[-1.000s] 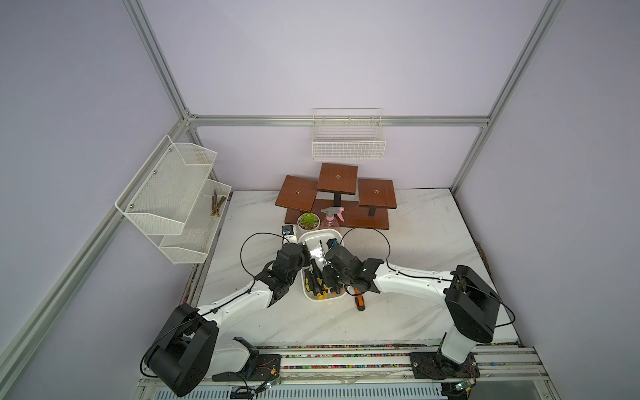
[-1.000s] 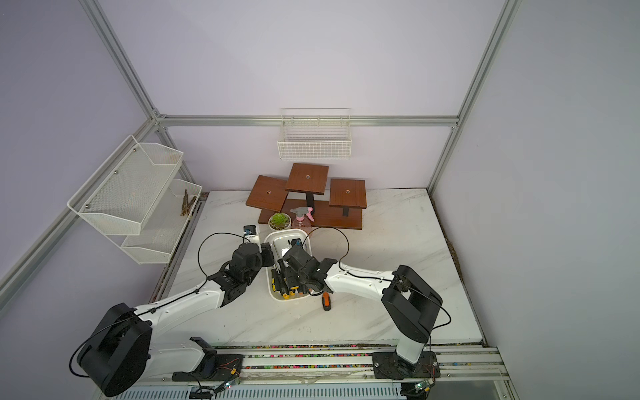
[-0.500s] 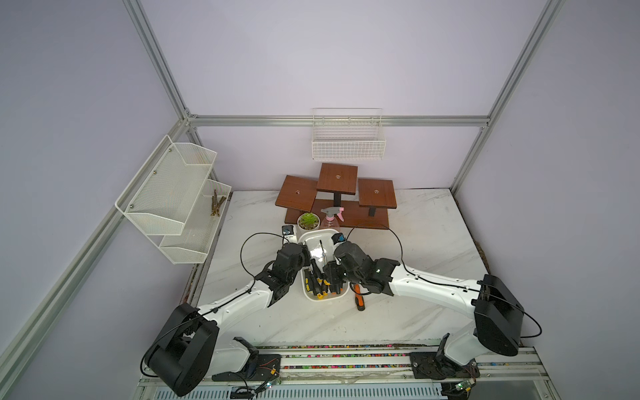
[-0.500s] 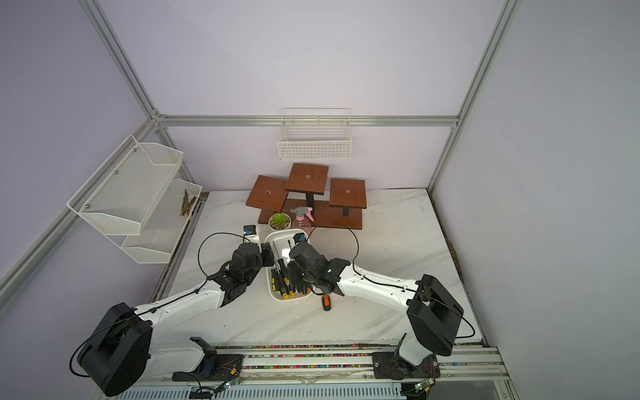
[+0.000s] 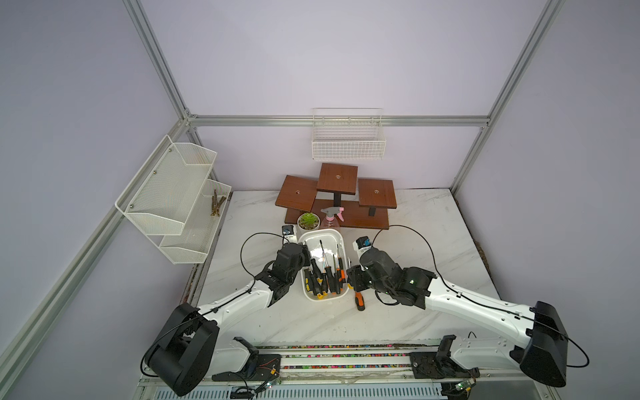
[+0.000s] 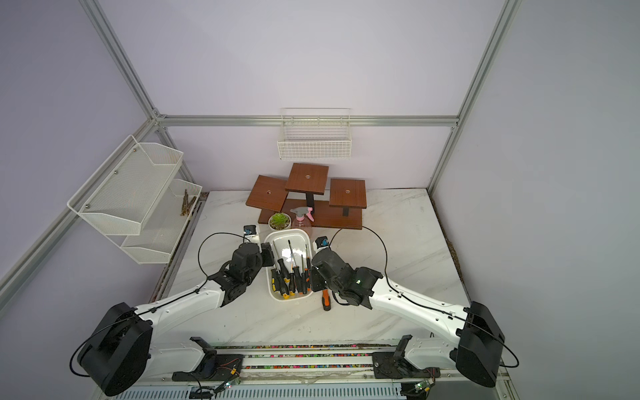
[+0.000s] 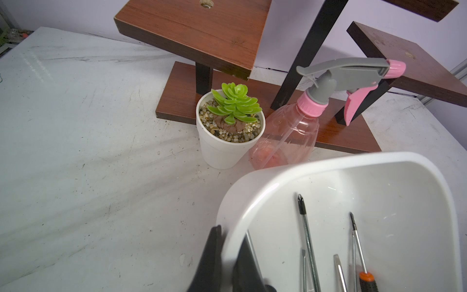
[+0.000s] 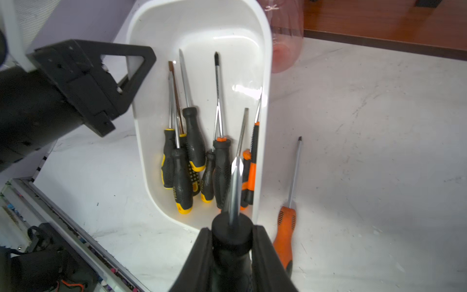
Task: Take out the screwdriver from the storage box
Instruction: Place the screwdriver at the center of the board.
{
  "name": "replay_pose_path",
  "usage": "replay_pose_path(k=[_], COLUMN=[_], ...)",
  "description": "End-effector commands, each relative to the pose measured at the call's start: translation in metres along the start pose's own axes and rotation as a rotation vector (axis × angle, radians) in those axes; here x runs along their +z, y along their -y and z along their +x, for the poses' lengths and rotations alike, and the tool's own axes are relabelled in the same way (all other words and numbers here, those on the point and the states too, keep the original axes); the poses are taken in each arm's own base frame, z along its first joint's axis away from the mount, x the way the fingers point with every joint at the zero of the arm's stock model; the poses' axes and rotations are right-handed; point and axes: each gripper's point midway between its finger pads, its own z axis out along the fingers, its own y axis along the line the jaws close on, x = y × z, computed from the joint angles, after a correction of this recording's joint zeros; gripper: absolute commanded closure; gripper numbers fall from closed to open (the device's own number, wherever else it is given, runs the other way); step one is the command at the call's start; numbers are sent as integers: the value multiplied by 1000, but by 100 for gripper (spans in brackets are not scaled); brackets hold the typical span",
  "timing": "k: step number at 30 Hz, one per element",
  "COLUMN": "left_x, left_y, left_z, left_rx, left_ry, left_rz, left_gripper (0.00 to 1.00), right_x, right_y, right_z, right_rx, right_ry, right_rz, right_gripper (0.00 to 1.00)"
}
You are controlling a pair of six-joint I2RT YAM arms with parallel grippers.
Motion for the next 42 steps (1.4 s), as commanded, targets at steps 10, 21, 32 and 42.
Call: replay_pose_path(k=[10, 21, 32, 42], left_x=[-1, 0, 1, 1], left_y=[7, 8, 8, 8], left_z=[-5, -4, -4, -4], left_rx=[-2, -2, 0, -1], left_ry=[17, 14, 11, 11], left_rz=[28, 29, 27, 27], left_gripper=[100, 100, 100, 100], right_x=[12, 32, 50, 59], right_y=[64, 81, 82, 81], right_z=[48, 79, 101, 106], right_rx=[17, 11, 26, 45], right_ry=[-106, -213, -300, -330], right_rz=[182, 221, 189, 162], right_gripper=[100, 100, 100, 100])
